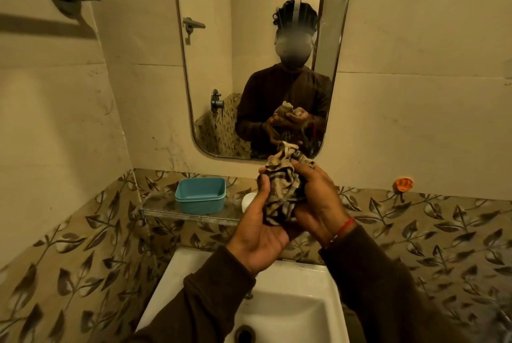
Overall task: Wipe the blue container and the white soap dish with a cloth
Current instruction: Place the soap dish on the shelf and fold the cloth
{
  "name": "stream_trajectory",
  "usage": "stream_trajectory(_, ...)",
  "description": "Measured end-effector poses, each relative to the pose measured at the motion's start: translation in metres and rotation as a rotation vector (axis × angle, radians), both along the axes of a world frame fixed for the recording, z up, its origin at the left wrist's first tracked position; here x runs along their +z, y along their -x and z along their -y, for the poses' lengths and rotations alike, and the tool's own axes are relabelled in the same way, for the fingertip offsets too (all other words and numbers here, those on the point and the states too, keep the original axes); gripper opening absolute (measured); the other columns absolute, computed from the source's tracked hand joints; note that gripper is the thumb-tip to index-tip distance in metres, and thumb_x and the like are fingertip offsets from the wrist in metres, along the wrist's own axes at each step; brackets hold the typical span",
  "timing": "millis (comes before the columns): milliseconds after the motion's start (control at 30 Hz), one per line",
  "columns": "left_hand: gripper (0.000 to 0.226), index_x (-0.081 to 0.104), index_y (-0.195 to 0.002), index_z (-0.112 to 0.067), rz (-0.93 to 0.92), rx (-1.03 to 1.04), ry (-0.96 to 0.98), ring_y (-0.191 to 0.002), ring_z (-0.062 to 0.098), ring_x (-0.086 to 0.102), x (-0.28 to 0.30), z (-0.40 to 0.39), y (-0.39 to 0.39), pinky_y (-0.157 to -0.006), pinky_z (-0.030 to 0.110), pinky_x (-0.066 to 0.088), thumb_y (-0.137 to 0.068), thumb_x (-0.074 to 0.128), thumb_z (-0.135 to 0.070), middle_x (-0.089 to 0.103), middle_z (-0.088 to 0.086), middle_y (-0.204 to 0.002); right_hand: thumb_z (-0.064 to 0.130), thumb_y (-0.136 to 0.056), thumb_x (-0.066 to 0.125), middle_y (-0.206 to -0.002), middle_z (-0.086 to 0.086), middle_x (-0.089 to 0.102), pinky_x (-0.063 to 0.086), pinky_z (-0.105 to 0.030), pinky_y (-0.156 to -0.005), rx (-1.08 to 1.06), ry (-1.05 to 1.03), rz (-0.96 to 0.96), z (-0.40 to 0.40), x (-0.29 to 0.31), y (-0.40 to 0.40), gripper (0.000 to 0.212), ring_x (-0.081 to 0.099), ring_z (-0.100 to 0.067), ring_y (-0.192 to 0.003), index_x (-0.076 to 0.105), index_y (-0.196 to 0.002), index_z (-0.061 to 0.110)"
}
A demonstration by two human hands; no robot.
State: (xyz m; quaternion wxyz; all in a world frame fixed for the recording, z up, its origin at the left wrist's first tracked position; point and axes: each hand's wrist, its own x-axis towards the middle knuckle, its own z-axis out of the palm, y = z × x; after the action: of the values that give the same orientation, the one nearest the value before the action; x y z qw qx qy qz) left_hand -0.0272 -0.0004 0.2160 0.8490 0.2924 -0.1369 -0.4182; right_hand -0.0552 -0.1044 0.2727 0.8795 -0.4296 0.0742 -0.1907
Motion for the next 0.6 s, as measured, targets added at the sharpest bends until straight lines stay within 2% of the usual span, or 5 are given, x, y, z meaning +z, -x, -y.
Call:
stream_trajectory(133,0.048,0.056,-0.139,-0.003,-0.103,0.18,0.101,-0.122,0.032,0.064,0.003,-0.009,-0.014,-0.105,0.042,0.052,-0.096,0.059,-0.023,0.063,0.022,-0.136,0.006,-0.098,0.046,-0.124,-0.027,0.062,0.044,-0.055,-0.104,-0.008,0.032,0.039,-0.01,-0.008,-0.003,0.032,0.058,-0.043,-0.119,0.057,-0.127,-0.002)
stream_trajectory(233,0.048,0.058,-0.134,0.0,-0.095,0.281,0.021,-0.112,0.031,0.07,0.005,-0.019,-0.025,-0.107,0.044,0.048,-0.09,0.06,-0.02,0.068,0.022,-0.127,0.015,-0.098,0.054,-0.11,-0.015,0.072,0.056,-0.043,-0.088,-0.127,0.362,0.038,-0.013,-0.006,-0.006,0.022,0.067,-0.032,-0.106,0.064,-0.117,0.01)
stream_trajectory(367,0.042,0.054,-0.137,0.002,-0.047,0.401,-0.05,-0.108,0.029,0.071,0.017,-0.034,-0.034,-0.09,0.039,0.06,-0.101,0.051,-0.019,0.071,0.022,-0.12,0.022,-0.095,0.061,-0.1,-0.004,0.075,0.06,-0.038,-0.077,-0.232,0.551,0.029,-0.014,-0.002,-0.017,0.017,0.072,-0.021,-0.094,0.067,-0.11,0.017)
stream_trajectory(467,0.046,0.05,-0.143,-0.002,-0.02,0.442,-0.025,-0.124,0.033,0.062,0.024,-0.046,-0.04,-0.097,0.043,0.055,-0.103,0.047,-0.024,0.063,0.023,-0.135,0.027,-0.094,0.062,-0.098,-0.006,0.076,0.061,-0.035,-0.07,-0.086,0.526,-0.027,-0.015,-0.001,-0.024,0.019,0.073,-0.021,-0.089,0.069,-0.106,0.014)
stream_trajectory(600,0.047,0.06,-0.136,-0.012,0.013,0.5,-0.014,-0.117,0.032,0.067,0.019,-0.068,-0.05,-0.09,0.045,0.058,-0.105,0.04,-0.041,0.067,0.019,-0.131,0.03,-0.097,0.056,-0.089,-0.01,0.073,0.058,-0.045,-0.069,0.227,0.339,-0.166,-0.032,-0.009,-0.032,0.019,0.07,-0.022,-0.076,0.064,-0.092,0.015)
